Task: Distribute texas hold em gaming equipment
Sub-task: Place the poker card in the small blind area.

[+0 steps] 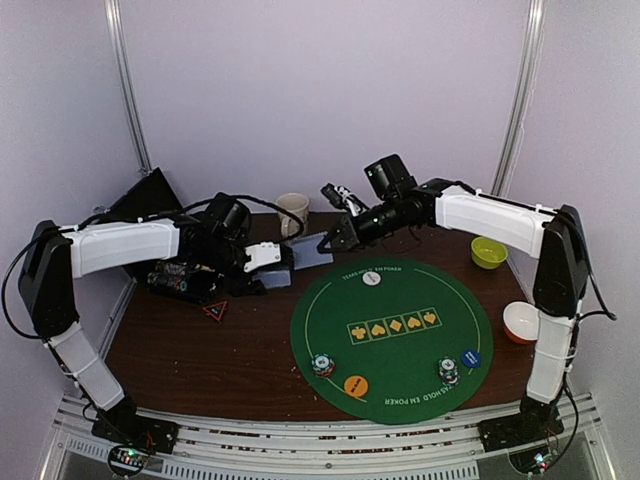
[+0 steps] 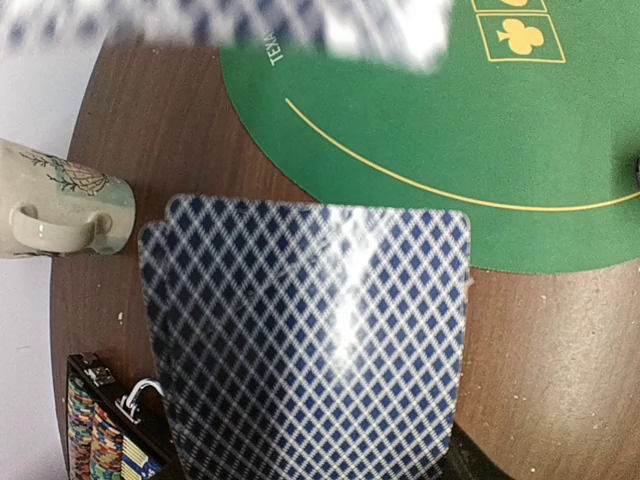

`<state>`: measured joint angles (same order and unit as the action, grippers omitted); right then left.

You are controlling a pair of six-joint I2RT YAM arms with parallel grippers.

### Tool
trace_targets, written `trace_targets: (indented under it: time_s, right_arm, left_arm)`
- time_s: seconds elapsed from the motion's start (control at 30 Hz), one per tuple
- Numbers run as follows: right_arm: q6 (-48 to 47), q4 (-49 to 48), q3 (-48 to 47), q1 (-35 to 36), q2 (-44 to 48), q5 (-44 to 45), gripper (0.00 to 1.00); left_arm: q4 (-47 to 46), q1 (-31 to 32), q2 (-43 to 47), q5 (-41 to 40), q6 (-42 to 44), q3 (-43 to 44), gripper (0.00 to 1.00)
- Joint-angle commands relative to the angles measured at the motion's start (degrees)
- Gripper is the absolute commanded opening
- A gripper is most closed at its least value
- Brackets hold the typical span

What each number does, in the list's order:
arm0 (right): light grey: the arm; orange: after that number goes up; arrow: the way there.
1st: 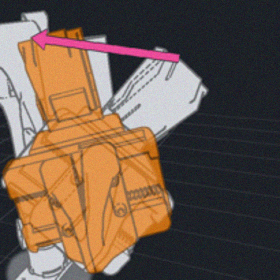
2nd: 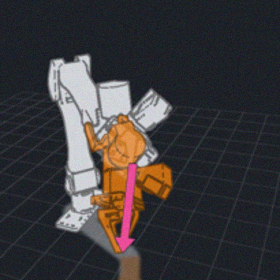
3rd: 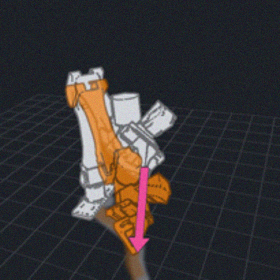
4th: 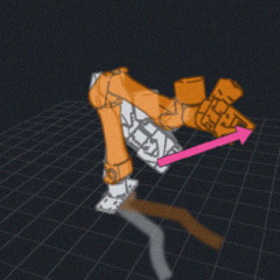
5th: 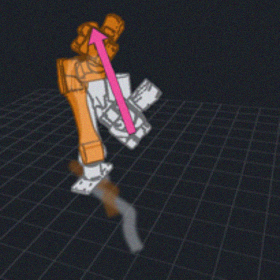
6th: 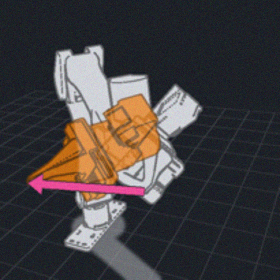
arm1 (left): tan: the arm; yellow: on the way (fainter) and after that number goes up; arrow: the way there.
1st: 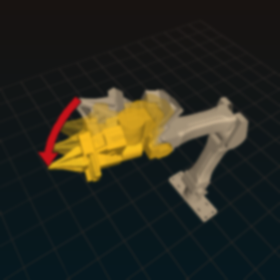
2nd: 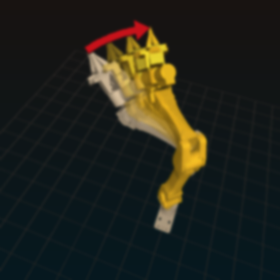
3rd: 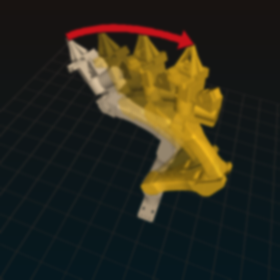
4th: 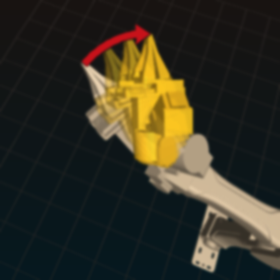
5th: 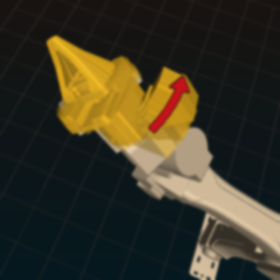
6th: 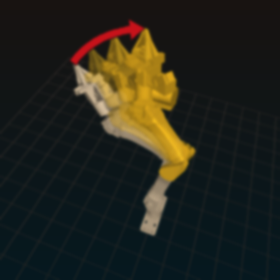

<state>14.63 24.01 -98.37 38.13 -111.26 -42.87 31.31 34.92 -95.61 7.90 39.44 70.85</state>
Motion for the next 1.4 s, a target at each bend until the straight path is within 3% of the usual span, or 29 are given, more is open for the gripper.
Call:
trace_targets:
  time_s: [0.0, 0.1, 0.23, 0.57, 0.83, 1.17, 1.37]
  right_arm:
    - [-6.7, 10.9, 2.7, -3.6, 6.5, 1.6, 0.0]
    - [-7.2, 13.1, 7.6, -3.5, 7.1, 4.7, 0.0]
    - [-2.1, 3.8, 15.2, -1.5, 6.6, 3.5, 0.0]
    - [5.1, -7.8, 11.8, 5.2, -7.4, -2.4, 0.0]
    - [13.3, -13.6, 11.6, 5.2, -13.7, -2.4, 0.0]
    - [9.3, -6.2, 9.1, 5.1, -17.7, 0.7, 0.0]
    - [5.6, -0.1, 6.4, 4.9, -15.9, 5.7, 0.22]
  left_arm:
    - [-2.1, -0.6, 2.4, 0.6, -0.7, -0.9, 0.57]
    - [-2.6, -0.6, 3.6, 0.2, -1.1, -1.8, 0.57]
    - [-3.3, -0.7, 4.8, 0.4, -1.3, -3.0, 0.57]
    - [-3.2, -0.8, 5.5, 0.3, -1.1, -3.7, 0.57]
    - [-3.2, -0.7, 5.0, 0.2, -1.1, -3.2, 0.57]
    - [-2.7, -0.8, 4.7, -0.4, -1.0, -3.0, 0.57]
    - [-2.1, -0.8, 4.3, -0.2, -0.9, -2.2, 0.57]
